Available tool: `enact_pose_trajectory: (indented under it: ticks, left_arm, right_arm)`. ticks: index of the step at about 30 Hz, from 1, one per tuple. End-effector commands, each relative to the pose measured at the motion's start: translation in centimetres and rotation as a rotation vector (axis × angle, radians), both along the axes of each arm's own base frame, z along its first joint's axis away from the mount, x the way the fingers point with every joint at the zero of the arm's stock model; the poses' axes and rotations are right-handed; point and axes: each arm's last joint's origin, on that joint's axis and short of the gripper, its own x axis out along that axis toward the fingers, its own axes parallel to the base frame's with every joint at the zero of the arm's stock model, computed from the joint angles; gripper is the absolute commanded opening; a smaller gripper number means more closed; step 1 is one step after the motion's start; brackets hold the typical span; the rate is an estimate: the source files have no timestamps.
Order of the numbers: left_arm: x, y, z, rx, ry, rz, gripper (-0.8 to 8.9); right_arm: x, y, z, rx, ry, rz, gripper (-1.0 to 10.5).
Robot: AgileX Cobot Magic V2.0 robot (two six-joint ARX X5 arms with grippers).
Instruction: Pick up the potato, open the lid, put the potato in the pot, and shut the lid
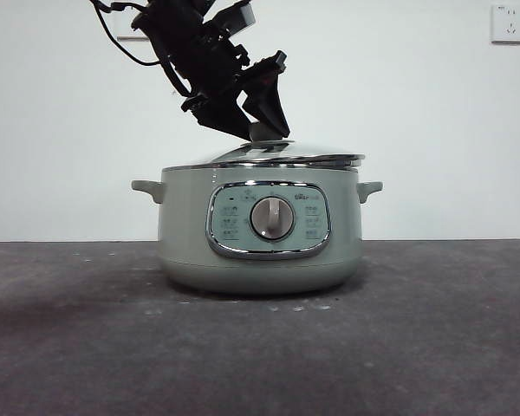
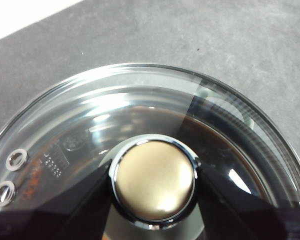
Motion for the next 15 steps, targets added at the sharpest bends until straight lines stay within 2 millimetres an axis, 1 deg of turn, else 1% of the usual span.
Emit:
enact_pose_trajectory:
  ticks: [1, 15]
  left_arm:
    - [-0.13, -0.01, 0.63, -0.009, -0.009, -0.003, -0.08]
    - [-0.40, 0.24, 0.08, 0.049, 0.028, 0.001, -0.08]
  right_arm:
    - [-0.04, -0.09, -0.37, -0.017, 0.025, -0.019, 4.7]
    - [-0.03, -0.10, -0.37, -0.020, 0.023, -0.025, 4.7]
